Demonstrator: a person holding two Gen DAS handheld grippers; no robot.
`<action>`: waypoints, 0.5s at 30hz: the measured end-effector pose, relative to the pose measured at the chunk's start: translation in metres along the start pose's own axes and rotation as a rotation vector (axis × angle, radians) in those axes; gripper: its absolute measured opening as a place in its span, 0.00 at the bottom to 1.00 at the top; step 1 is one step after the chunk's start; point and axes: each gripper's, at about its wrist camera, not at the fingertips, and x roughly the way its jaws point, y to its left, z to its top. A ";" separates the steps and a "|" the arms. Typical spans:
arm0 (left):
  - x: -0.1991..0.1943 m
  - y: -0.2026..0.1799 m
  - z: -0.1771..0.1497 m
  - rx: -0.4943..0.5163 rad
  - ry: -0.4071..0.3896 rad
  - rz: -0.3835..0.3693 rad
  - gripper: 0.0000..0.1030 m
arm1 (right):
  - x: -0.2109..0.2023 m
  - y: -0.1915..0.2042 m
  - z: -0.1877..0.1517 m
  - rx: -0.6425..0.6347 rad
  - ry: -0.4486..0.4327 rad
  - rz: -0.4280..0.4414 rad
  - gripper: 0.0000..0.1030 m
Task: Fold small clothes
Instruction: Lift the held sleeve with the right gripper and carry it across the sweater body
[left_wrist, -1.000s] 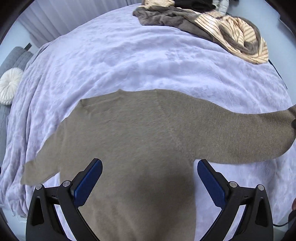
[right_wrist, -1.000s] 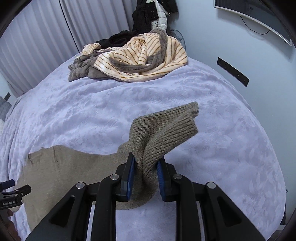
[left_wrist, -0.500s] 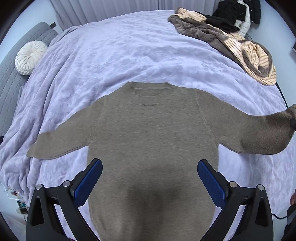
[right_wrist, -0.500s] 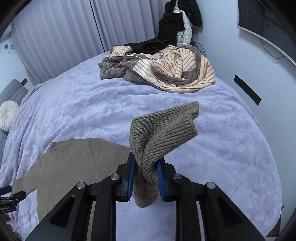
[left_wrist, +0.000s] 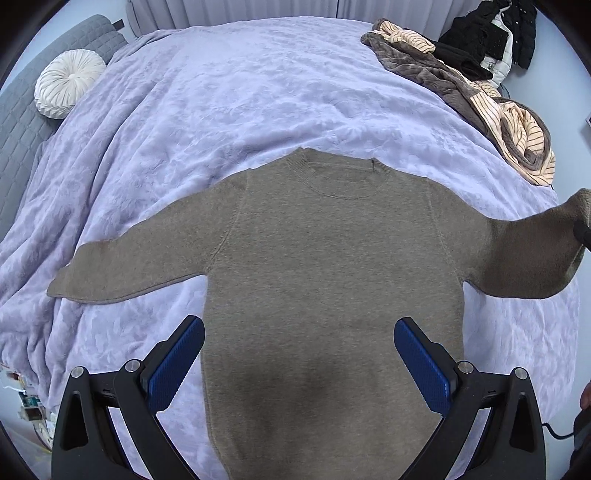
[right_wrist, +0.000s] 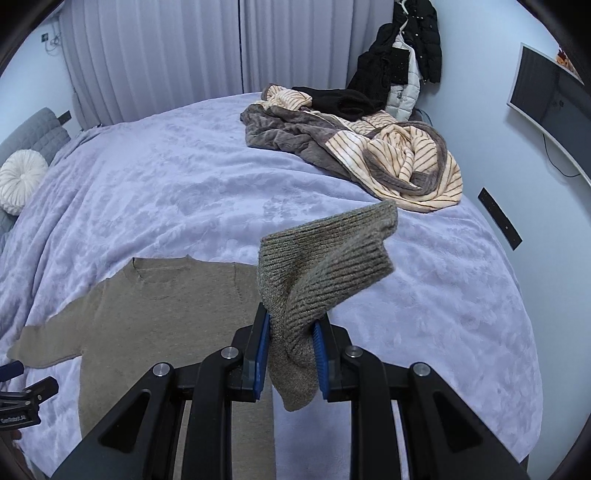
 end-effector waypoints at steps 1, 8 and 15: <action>0.000 0.005 -0.001 0.000 0.000 0.000 1.00 | 0.000 0.009 0.000 -0.011 0.001 0.002 0.23; 0.001 0.039 -0.010 -0.010 0.024 -0.004 1.00 | -0.002 0.052 -0.008 -0.030 0.018 0.025 0.23; 0.000 0.065 -0.018 -0.027 0.041 -0.033 1.00 | -0.004 0.090 -0.009 -0.051 0.020 0.055 0.23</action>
